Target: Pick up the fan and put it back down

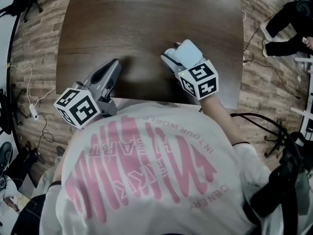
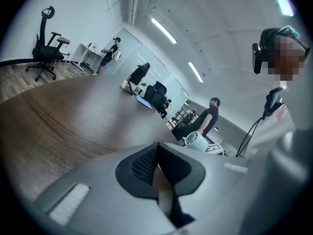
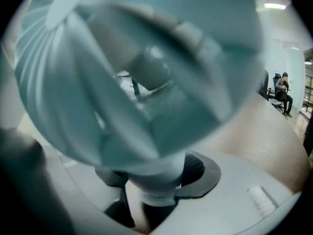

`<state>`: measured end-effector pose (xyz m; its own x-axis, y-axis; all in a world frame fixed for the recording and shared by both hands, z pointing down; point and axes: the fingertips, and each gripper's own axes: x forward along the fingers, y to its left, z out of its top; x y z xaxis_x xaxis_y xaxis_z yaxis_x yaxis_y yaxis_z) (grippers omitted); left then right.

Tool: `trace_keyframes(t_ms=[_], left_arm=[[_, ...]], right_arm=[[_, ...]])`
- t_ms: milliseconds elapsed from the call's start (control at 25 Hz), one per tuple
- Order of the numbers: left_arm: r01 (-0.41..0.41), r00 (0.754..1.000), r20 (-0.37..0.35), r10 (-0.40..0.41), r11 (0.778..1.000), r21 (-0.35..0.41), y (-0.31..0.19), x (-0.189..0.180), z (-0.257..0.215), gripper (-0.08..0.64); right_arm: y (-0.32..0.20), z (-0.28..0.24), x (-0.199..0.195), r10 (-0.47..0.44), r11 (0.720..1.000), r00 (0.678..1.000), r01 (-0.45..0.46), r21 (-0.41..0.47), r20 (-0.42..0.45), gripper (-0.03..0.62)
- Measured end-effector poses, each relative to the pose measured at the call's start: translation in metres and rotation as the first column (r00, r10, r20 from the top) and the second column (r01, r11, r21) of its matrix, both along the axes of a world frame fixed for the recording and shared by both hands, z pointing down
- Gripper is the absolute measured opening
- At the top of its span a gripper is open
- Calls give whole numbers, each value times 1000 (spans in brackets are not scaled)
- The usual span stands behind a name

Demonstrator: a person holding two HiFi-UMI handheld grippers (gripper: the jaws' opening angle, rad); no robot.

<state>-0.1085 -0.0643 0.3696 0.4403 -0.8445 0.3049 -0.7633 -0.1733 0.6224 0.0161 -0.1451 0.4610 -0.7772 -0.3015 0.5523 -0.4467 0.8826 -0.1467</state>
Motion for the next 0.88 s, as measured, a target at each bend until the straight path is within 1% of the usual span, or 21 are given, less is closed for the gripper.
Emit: trace_keyframes(t_ms=[40,120,240,360,480,640,680,800,880], left_arm=[[6,1000,-4,-6,1000,5,1,0,0,15],[15,1000,-11,-14,1000,17,3,3,0,15],[5,1000,-8,-5,1000,18,5,9,-3,15],[-7,1000,-18,8,999,46,4,11,-4,15],[-22,999,-33,24,998,62,2,18,-4,15],[-49,997,-54,53,996,75,-6,31,-5,15],[-53,997,-59,58,996,77,-8,34,-6,15],[-70,995,-71,77,994,87,-15,40,-9,15],[-95,992,-75,103,990,100,-21,45,-9,15]], right_arm=[[2,4,2,1,1000,1000,-1,-21,-14,250],[7,10,8,8,998,1000,-10,-55,-26,299],[13,7,16,18,998,1000,-19,-58,-19,296],[19,4,19,5,998,1000,-6,-58,-21,311],[27,0,27,5,998,1000,-6,-64,-13,311],[31,-8,50,64,996,998,-63,-69,13,296],[32,-12,56,83,994,996,-80,-78,32,286],[32,-33,69,157,980,979,-138,-145,131,148],[28,-51,78,229,964,950,-193,-181,210,45]])
